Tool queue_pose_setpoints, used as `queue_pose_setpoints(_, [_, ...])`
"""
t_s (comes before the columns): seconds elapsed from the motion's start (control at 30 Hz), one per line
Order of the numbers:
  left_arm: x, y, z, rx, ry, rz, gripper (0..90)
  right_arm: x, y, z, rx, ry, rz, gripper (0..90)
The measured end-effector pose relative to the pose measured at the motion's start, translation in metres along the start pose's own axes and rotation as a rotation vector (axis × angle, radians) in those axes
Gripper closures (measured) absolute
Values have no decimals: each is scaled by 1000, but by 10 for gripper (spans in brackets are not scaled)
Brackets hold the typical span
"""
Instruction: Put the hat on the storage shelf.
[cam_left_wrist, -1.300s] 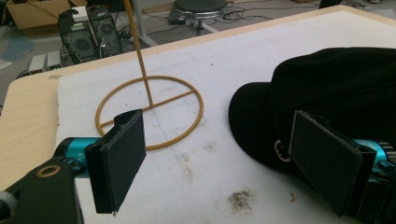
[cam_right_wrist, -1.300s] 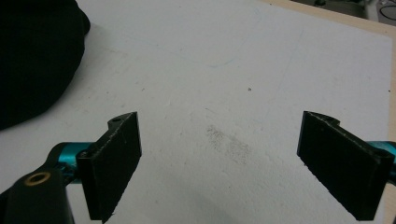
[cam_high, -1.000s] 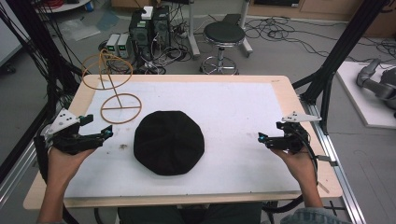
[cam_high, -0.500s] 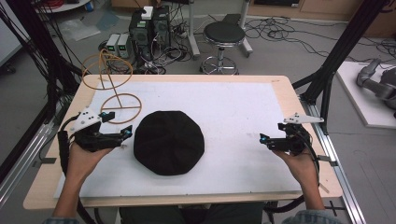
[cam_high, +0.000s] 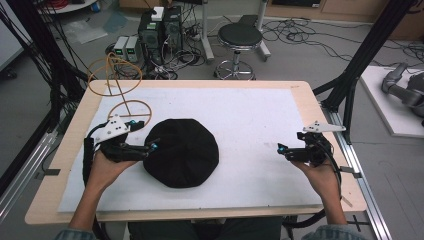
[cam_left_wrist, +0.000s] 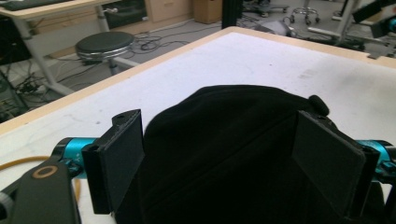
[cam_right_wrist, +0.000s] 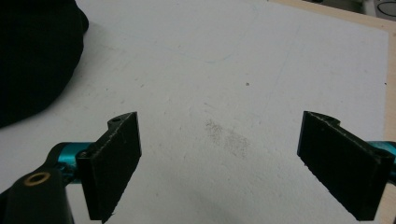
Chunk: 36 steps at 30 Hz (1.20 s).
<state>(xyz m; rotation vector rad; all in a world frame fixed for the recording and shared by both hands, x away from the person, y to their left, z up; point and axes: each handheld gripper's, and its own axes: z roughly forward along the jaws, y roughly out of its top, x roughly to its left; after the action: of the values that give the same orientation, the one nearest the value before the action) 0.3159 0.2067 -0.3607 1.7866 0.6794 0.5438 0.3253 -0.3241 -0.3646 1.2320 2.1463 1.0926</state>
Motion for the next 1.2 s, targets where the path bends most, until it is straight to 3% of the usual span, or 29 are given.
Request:
queue_pose_setpoints(0.43, [-10,-4,19,5,-96,43,177,0,-1,2,5,9,-1,134])
queue_pose_setpoints(0.8, [-21,-9,43,24,-130,89,177,1,-1,2,10,20,9,134])
queue_pose_setpoints(1.2, [-27,-14,55,72,-127,150,179,1,-1,2,11,22,10,134])
